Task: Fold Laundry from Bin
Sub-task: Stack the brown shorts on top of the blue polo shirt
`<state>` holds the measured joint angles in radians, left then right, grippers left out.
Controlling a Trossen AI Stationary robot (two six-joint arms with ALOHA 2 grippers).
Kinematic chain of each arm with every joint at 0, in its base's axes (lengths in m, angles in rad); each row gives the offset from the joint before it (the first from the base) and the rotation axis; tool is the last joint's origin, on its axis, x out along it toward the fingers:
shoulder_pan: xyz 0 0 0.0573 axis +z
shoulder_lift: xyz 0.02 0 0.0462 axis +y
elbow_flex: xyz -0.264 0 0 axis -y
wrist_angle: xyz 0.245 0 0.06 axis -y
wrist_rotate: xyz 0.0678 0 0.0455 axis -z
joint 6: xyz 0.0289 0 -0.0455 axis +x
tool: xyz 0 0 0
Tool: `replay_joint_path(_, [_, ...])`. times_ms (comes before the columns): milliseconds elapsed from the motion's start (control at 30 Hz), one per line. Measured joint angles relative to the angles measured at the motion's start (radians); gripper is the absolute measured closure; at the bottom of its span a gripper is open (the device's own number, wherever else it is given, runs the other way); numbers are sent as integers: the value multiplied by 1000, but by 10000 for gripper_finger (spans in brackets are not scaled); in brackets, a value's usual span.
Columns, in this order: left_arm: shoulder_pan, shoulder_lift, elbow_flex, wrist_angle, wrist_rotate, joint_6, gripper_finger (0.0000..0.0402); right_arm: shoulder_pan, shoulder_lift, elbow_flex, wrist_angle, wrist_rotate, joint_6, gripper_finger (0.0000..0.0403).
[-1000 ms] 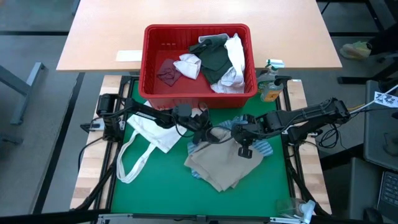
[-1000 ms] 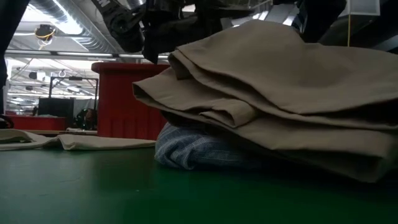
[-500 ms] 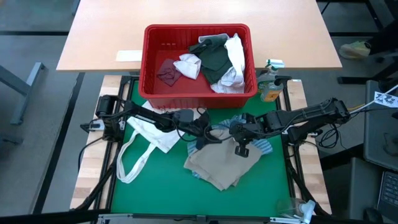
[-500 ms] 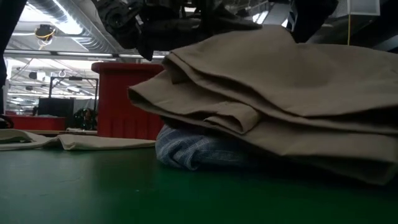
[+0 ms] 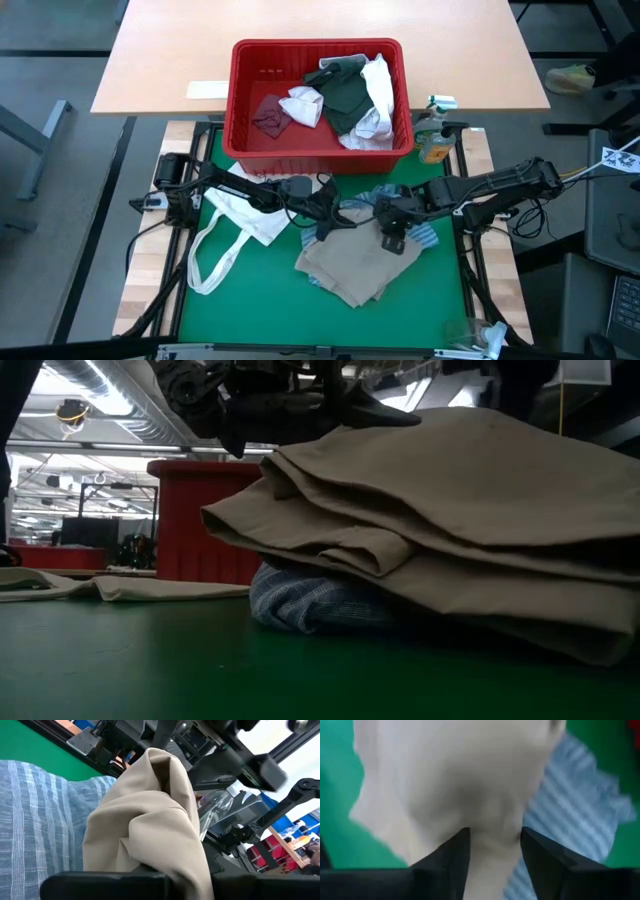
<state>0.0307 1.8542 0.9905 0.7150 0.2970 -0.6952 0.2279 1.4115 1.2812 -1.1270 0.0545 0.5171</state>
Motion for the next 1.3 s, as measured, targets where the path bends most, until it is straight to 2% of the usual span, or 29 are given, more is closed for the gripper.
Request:
replay_joint_path(133, [0, 0, 0, -6, 0, 0, 387, 22, -27, 0, -103, 3, 32, 208])
replay_joint_path(333, [0, 0, 0, -38, 0, 0, 384, 121, -125, 0, -160, 108, 119, 204])
replay_joint_path(467, [0, 0, 0, -45, -2, 0, 384, 209, -189, 0, -197, 179, 240, 204])
replay_joint_path(667, [0, 0, 0, -46, -2, 0, 384, 303, -236, -18, -219, 301, 371, 204])
replay_joint_path(800, [0, 0, 0, -46, -2, 0, 383, 336, -289, -147, -169, 273, 414, 204])
replay_joint_path(1000, [0, 0, 0, -50, -2, 0, 383, 342, -423, -383, 14, 91, 504, 204])
replay_joint_path(1300, [0, 0, 0, -50, 0, -2, 383, 341, -560, -569, 224, 131, 508, 204])
